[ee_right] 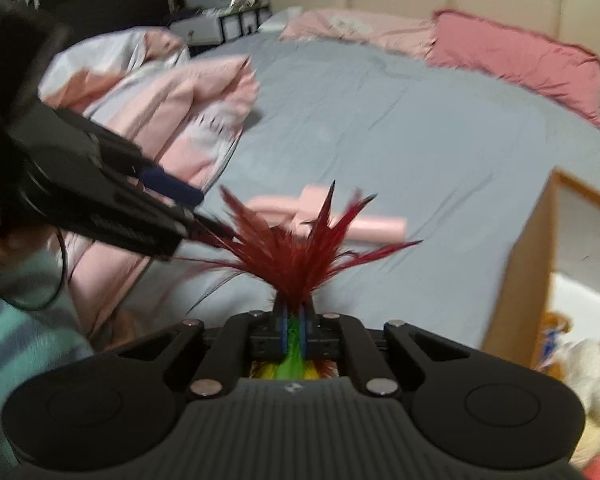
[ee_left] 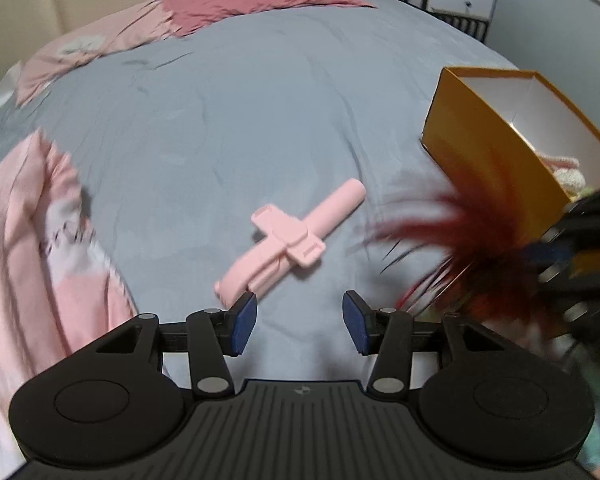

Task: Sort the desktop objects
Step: 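Grasp the pink selfie stick with the left tool while the right tool holds the feather toy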

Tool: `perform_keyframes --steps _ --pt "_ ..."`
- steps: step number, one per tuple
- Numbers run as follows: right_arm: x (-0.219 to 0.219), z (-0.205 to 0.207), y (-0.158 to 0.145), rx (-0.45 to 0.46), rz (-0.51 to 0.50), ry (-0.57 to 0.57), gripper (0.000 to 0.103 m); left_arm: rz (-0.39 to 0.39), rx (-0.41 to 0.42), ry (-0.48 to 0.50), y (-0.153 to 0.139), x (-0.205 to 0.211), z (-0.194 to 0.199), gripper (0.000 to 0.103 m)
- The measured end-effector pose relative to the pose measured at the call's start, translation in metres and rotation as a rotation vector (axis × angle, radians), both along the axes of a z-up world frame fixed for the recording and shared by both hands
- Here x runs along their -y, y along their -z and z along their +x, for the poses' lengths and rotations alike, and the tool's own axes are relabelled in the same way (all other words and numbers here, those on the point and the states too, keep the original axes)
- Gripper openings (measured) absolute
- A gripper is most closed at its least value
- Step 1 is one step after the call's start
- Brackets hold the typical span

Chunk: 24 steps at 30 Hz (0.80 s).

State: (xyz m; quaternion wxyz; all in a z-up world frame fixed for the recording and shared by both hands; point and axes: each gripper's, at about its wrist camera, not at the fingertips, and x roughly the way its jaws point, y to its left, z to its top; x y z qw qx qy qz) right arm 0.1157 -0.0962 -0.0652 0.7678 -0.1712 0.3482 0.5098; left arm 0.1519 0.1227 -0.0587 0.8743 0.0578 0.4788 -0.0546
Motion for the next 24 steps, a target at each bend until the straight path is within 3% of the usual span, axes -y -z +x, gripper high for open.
perform_keyframes --steps 5,8,15,18,20,24 --pt "0.018 0.023 -0.023 -0.019 0.061 0.078 0.005 0.096 0.027 0.128 0.012 0.011 0.024 0.056" --pt "0.029 0.035 -0.034 -0.035 0.109 0.105 0.005 0.096 0.023 0.164 0.019 0.005 0.044 0.056" --pt "0.037 0.059 -0.041 -0.055 0.129 0.104 0.005 -0.027 -0.104 0.196 0.043 -0.029 0.100 0.057" --pt "0.036 0.063 -0.037 -0.067 0.124 0.103 0.005 -0.100 -0.150 0.236 0.049 -0.034 0.113 0.064" --pt "0.035 0.066 -0.034 -0.080 0.121 0.097 0.005 -0.125 -0.173 0.254 0.053 -0.035 0.120 0.069" --pt "0.037 0.069 -0.032 -0.082 0.114 0.094 0.005 -0.147 -0.212 0.269 0.061 -0.032 0.131 0.069"
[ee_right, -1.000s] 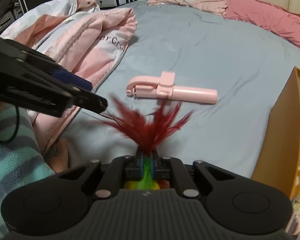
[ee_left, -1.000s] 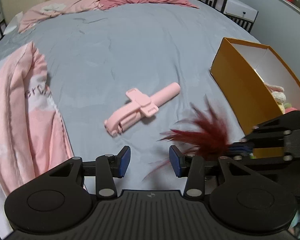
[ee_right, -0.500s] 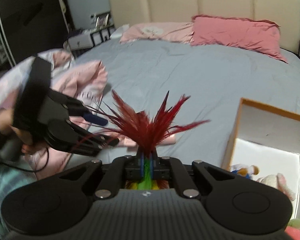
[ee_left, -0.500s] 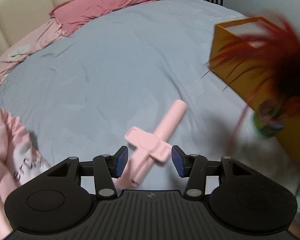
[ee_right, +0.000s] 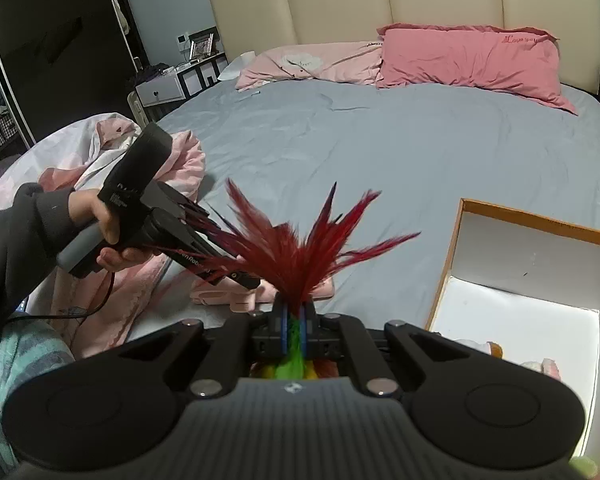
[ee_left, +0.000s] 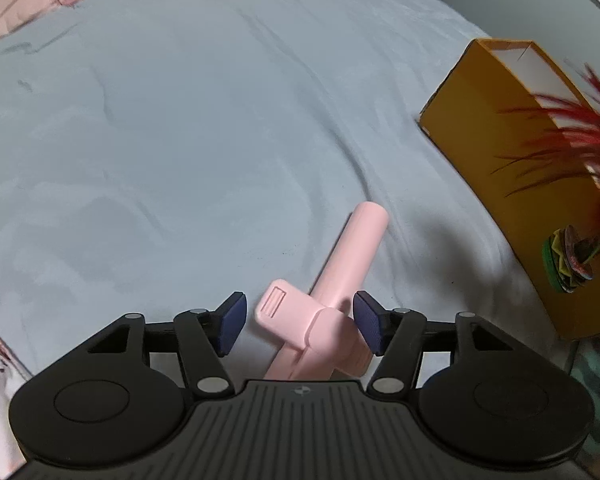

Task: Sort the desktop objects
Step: 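Grasp the pink selfie stick with the left tool while the right tool holds the feather toy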

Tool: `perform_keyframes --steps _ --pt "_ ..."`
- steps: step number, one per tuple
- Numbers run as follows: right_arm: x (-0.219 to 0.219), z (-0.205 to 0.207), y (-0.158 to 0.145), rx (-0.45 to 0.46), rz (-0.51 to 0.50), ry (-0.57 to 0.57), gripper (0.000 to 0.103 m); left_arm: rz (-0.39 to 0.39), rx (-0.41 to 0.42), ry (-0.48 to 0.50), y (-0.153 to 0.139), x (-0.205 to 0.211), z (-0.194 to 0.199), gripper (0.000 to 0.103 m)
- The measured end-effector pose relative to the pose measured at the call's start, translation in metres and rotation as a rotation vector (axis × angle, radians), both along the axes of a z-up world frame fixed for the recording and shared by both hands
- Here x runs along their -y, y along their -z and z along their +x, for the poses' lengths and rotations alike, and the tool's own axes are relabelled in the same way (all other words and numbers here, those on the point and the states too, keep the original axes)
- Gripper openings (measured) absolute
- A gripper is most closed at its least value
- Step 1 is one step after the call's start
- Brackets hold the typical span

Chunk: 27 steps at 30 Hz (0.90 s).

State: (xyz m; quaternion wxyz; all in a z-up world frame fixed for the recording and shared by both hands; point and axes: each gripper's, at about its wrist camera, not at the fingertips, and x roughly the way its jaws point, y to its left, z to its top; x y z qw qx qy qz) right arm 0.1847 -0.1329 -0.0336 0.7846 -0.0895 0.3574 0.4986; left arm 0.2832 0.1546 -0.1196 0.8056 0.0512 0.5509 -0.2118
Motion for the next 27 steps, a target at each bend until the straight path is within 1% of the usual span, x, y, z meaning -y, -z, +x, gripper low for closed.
perform_keyframes --steps 2,4,5,6,7,8,9,10,12,13,15,17,19,20,21,23,25,27 --pt "0.001 0.002 -0.001 -0.002 0.006 0.005 0.005 0.012 -0.014 0.013 0.005 0.005 0.001 0.065" --pt "0.002 0.004 -0.003 -0.008 0.018 0.013 0.006 0.037 0.007 0.020 0.003 0.010 -0.004 0.064" --pt "0.004 0.005 -0.004 -0.008 0.022 0.021 0.006 0.042 0.012 0.020 0.000 0.011 -0.006 0.061" --pt "0.004 0.007 -0.005 -0.007 0.024 0.027 0.006 0.036 0.012 0.018 -0.003 0.012 -0.009 0.056" --pt "0.005 0.007 -0.005 -0.004 0.024 0.033 0.006 0.020 0.010 0.016 -0.008 0.010 -0.012 0.043" --pt "0.006 0.007 -0.006 -0.001 0.025 0.039 0.006 -0.004 -0.002 0.016 -0.012 0.009 -0.014 0.036" --pt "0.008 0.007 -0.006 -0.001 0.026 0.047 0.006 -0.021 -0.009 0.017 -0.016 0.009 -0.016 0.035" --pt "0.009 0.007 -0.007 -0.003 0.028 0.052 0.006 -0.018 -0.012 0.019 -0.018 0.010 -0.019 0.035" --pt "0.013 0.005 -0.008 -0.008 0.035 0.062 0.006 0.036 -0.015 0.036 -0.015 0.018 -0.023 0.033" --pt "0.014 0.004 -0.008 -0.008 0.037 0.066 0.006 0.051 -0.017 0.044 -0.014 0.020 -0.026 0.033" --pt "0.017 0.001 -0.010 -0.009 0.040 0.076 0.006 0.059 -0.027 0.044 -0.011 0.025 -0.030 0.032" --pt "0.022 -0.001 -0.013 -0.005 0.043 0.088 0.006 0.065 -0.016 0.043 -0.011 0.031 -0.033 0.030" --pt "0.030 -0.002 -0.017 -0.002 0.049 0.104 0.006 0.062 -0.006 0.016 -0.012 0.036 -0.037 0.026" --pt "0.035 -0.003 -0.020 -0.002 0.056 0.113 0.006 0.057 -0.002 -0.002 -0.013 0.038 -0.039 0.022" --pt "0.040 -0.003 -0.022 -0.004 0.064 0.125 0.006 0.044 0.004 -0.019 -0.015 0.039 -0.041 0.014" --pt "0.050 -0.003 -0.029 -0.003 0.080 0.145 0.006 0.030 0.022 -0.055 -0.019 0.043 -0.046 0.010" --pt "0.060 -0.004 -0.036 0.012 0.091 0.169 0.006 0.030 0.023 -0.099 -0.019 0.045 -0.048 0.007" --pt "0.071 -0.007 -0.041 0.030 0.101 0.190 0.005 0.033 0.028 -0.142 -0.019 0.048 -0.051 0.007"
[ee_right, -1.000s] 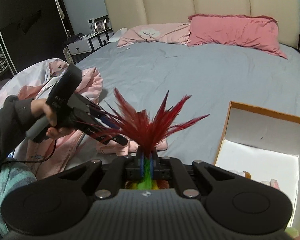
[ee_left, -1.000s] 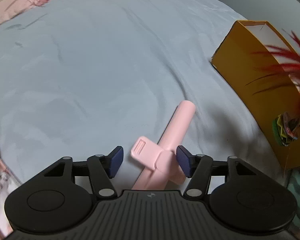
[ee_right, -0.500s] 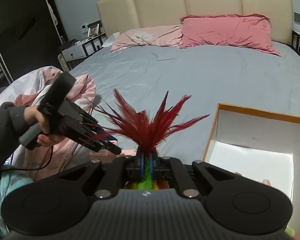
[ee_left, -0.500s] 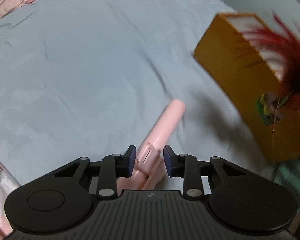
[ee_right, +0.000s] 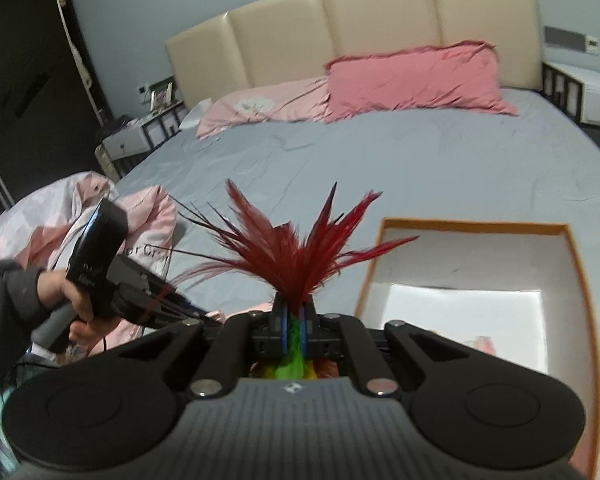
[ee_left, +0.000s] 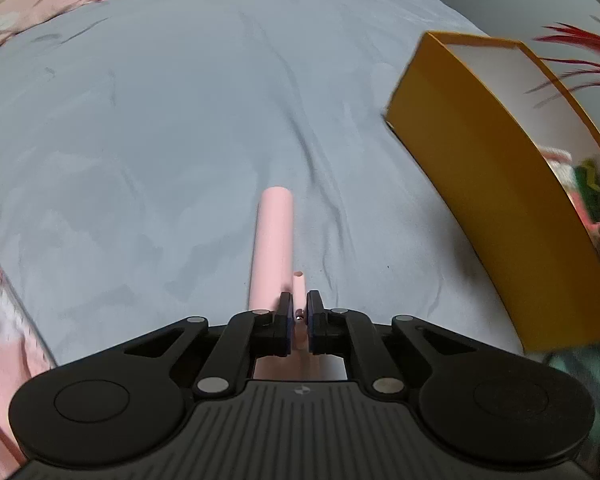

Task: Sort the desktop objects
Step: 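Grasp the pink selfie stick with the left tool while the right tool holds the feather toy, then carry the selfie stick and feather toy into the shoebox and release both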

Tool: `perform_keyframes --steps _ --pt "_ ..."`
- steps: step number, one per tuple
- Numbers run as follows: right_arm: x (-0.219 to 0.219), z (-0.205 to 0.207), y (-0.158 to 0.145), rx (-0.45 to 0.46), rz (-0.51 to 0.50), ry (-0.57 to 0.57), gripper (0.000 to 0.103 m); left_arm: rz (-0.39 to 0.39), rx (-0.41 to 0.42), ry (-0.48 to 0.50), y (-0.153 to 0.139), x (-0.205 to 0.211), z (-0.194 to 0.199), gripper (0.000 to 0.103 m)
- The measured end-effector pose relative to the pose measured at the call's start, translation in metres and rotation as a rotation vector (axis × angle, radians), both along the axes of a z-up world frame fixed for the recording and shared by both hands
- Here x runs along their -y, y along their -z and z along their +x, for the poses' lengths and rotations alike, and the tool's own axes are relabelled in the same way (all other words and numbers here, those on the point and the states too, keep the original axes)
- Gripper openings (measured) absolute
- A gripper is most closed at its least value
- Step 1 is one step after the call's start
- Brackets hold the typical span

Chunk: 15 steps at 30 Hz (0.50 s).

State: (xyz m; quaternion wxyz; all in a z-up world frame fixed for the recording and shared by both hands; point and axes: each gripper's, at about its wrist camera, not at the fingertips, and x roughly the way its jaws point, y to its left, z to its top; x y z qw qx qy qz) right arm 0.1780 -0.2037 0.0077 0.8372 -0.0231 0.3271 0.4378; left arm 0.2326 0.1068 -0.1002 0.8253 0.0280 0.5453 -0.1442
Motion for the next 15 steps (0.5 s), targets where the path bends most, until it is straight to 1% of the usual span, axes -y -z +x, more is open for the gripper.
perform_keyframes --steps 2,5,8,11,15 --pt "0.010 -0.003 -0.005 0.016 0.007 0.019 0.005 -0.001 0.016 -0.018 -0.003 0.003 -0.004 0.007" --pt "0.027 -0.004 -0.014 0.046 0.007 0.056 0.005 -0.015 0.039 -0.031 -0.016 0.008 -0.013 0.007" --pt "0.049 -0.002 -0.022 0.066 0.004 0.106 0.005 -0.018 0.092 -0.022 -0.038 0.018 -0.022 0.007" --pt "0.072 0.007 -0.026 0.067 -0.009 0.176 0.005 -0.030 0.148 -0.013 -0.064 0.028 -0.028 0.007" --pt "0.094 0.030 -0.013 0.045 -0.068 0.267 0.005 -0.063 0.220 0.000 -0.099 0.046 -0.032 0.007"
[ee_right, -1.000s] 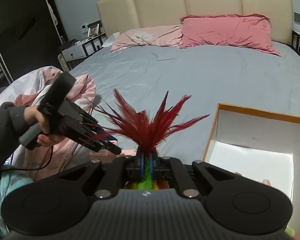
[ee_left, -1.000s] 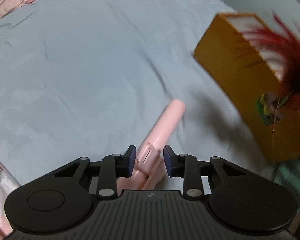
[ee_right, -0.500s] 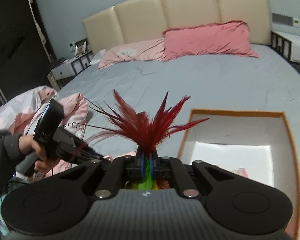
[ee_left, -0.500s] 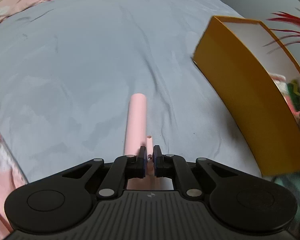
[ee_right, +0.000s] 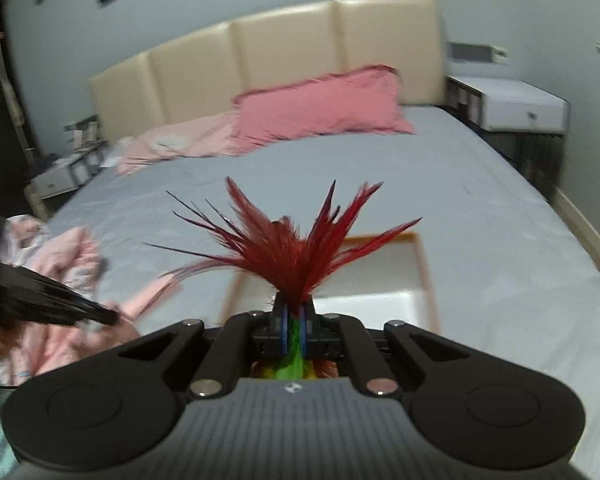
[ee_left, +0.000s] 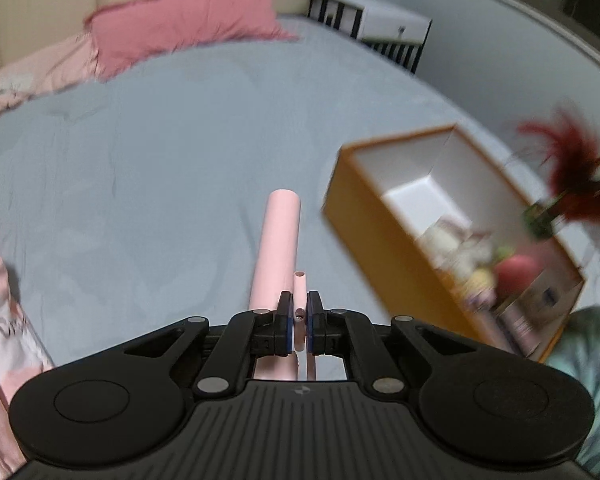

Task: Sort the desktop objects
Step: 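Carry the selfie stick and feather toy into the shoebox and release both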

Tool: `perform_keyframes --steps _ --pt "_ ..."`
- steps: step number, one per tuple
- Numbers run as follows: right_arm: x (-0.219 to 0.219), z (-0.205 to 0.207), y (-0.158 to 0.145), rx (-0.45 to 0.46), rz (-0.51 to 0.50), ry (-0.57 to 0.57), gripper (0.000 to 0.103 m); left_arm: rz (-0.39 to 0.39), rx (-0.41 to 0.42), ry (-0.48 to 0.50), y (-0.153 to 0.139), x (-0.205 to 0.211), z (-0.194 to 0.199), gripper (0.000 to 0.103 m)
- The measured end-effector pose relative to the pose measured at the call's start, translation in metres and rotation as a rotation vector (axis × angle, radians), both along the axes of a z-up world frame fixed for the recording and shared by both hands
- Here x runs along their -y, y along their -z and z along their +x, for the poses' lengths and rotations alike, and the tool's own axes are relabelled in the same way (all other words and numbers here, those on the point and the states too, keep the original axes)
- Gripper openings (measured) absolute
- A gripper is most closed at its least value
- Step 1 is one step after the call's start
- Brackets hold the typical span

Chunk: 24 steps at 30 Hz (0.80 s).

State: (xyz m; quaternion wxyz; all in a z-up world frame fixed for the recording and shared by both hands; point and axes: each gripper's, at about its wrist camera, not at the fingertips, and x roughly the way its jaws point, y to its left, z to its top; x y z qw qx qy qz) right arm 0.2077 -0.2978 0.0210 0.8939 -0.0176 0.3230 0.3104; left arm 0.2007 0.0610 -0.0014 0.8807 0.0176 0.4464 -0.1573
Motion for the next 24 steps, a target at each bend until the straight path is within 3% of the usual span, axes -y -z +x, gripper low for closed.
perform_keyframes --steps 5,10,16,19,24 --pt "0.009 0.027 0.029 -0.032 -0.062 0.048 0.005 -0.013 0.063 0.077 -0.032 0.036 0.004 0.007" --pt "-0.005 0.048 0.054 -0.010 -0.132 0.031 0.005 0.009 0.105 0.158 -0.043 0.084 0.015 0.007" --pt "-0.004 0.057 0.076 -0.008 -0.163 0.012 0.006 0.030 0.117 0.254 -0.039 0.130 0.035 0.007" --pt "-0.001 0.056 0.081 -0.003 -0.162 0.009 0.013 0.052 0.113 0.300 -0.033 0.154 0.045 0.007" --pt "0.013 0.047 0.076 0.019 -0.071 0.036 0.020 0.133 0.090 0.364 -0.009 0.185 0.066 0.007"
